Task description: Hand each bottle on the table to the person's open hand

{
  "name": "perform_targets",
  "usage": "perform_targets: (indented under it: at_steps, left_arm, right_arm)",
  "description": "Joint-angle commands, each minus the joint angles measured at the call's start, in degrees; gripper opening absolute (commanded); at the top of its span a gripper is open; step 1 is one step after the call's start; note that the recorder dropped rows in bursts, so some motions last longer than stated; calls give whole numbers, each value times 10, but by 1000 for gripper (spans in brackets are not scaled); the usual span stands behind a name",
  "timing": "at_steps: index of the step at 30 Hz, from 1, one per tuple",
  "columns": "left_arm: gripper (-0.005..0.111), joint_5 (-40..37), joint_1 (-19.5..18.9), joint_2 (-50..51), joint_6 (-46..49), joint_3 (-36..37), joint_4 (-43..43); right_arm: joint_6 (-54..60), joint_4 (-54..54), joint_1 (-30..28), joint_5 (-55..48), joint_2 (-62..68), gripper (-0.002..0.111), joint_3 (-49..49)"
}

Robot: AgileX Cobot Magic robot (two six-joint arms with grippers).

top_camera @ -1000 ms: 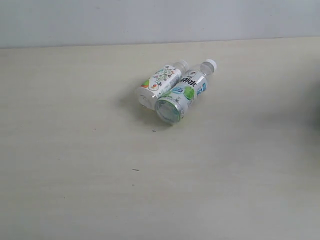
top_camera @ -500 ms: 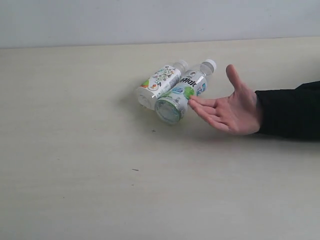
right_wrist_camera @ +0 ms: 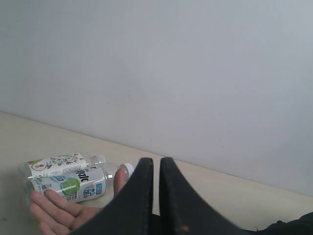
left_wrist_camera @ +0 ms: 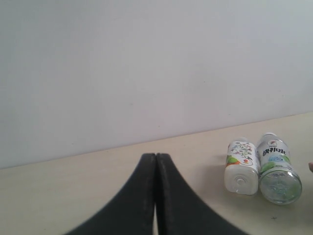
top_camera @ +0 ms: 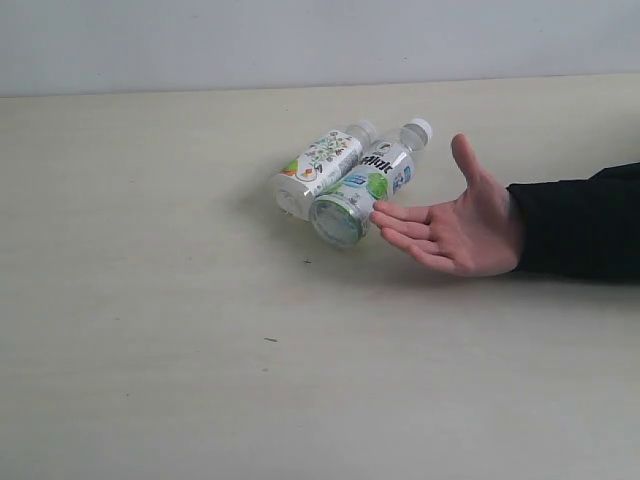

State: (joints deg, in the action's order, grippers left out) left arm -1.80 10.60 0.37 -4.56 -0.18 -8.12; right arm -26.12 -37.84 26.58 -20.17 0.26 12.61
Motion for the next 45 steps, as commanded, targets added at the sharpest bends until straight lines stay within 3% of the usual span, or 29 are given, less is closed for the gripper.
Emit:
perform_targets:
  at_steps: [1,5,8,13,21,28,33,39,45]
  left_arm:
    - [0,1,-2,-4,-2,2,-3]
    - [0,2,-2,-4,-2,2,-3]
    - [0,57,-2,-4,-7,2,-7]
    - [0,112,-2,-4,-131,2,-6]
    - [0,206,-2,-4,-187,2,-6]
    - [0,293,-2,-4,-191,2,-7]
    - [0,293,-2,-3,-152,2,-7]
    - [0,311,-2,70,-145,2,-7]
    - [0,423,-2,182,-168,2,20]
  right_arm:
    - [1,2,1,6,-3,7,-2]
    - [1,2,1,6,-3,7,-2]
    - [0,2,1,6,-3,7,-2]
    - [0,2,1,6,-3,7,-2]
    - [0,2,1,6,-3,7,-2]
    - [0,2,1,6,-3,7,-2]
    - [0,2,1,6,-3,7,-2]
    - [0,2,1,1,-3,7,-2]
    - [1,2,1,2,-3,7,-2]
